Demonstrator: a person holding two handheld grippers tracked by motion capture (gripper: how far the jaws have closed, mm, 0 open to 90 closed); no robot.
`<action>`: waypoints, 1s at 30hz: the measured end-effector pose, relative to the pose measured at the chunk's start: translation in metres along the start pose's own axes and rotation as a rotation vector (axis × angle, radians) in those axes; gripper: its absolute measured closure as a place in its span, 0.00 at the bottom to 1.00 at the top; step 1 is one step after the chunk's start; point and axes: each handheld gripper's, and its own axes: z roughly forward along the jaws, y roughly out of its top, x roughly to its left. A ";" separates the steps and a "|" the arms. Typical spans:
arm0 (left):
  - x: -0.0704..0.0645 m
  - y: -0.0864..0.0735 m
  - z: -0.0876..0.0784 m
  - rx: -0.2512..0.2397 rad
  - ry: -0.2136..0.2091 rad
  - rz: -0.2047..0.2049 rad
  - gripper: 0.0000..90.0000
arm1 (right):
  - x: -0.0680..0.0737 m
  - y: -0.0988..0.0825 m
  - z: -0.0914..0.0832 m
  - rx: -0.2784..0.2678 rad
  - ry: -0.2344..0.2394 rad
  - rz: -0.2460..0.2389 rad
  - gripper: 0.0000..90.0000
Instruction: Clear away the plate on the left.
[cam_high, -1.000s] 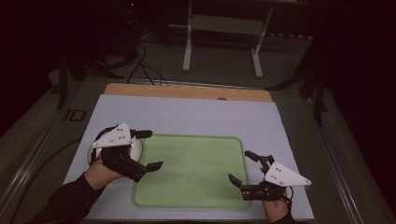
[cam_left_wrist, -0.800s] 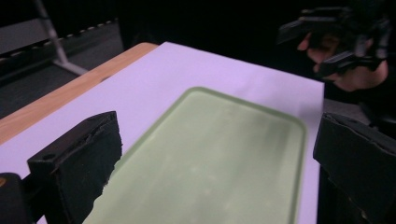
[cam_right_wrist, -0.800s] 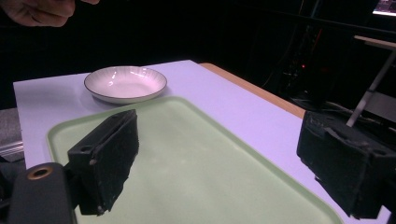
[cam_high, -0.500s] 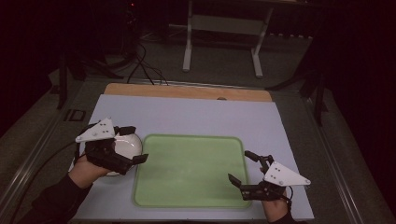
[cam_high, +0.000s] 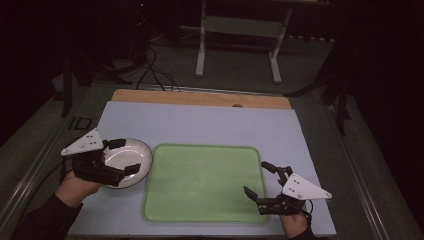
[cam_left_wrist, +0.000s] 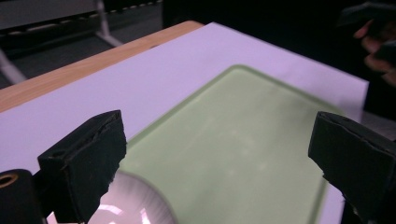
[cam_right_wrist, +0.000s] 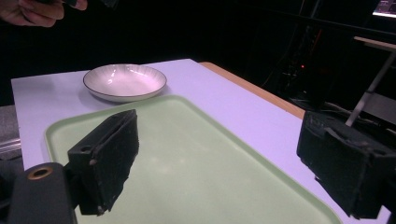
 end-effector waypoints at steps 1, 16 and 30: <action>0.000 0.000 0.000 0.000 0.000 0.000 0.04 | 0.000 0.000 0.000 0.000 0.000 0.000 0.14; 0.041 -0.055 -0.013 0.080 0.143 -0.170 0.05 | 0.001 0.000 0.003 -0.001 0.012 0.001 0.14; 0.081 -0.098 -0.020 0.156 0.215 -0.374 0.06 | 0.004 0.001 0.007 0.009 0.022 -0.009 0.14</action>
